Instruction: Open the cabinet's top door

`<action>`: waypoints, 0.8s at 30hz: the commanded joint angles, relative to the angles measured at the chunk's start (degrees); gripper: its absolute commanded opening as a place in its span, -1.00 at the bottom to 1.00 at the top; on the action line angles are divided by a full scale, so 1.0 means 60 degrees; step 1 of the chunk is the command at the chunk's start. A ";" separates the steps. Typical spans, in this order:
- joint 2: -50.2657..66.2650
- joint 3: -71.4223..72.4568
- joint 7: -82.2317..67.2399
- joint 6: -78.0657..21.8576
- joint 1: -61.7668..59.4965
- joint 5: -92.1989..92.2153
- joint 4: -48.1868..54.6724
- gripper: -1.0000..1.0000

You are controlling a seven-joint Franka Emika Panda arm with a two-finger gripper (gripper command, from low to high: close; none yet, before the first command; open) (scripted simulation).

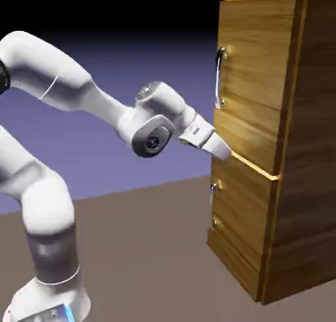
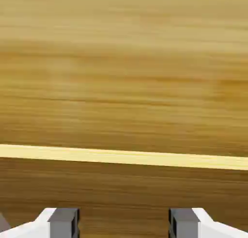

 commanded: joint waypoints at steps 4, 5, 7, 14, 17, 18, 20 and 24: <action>-0.0342 0.0484 -0.1222 -0.0042 -0.0437 0.1662 0.0199 0.00; -0.0428 0.0606 -0.1527 -0.0053 -0.0547 0.2077 0.0249 0.00; -0.0599 0.0848 -0.2138 -0.0073 -0.0765 0.2908 0.0349 0.00; -0.1197 0.1695 -0.4275 -0.0147 -0.1531 0.5816 0.0697 0.00; -0.1453 0.2058 -0.5191 -0.0178 -0.1859 0.7062 0.0846 0.00; -0.1539 0.2180 -0.5496 -0.0189 -0.1968 0.7477 0.0896 0.00; -0.1710 0.2422 -0.6107 -0.0210 -0.2187 0.8308 0.0996 0.00; -0.2052 0.2906 -0.7328 -0.0252 -0.2624 0.9969 0.1195 0.00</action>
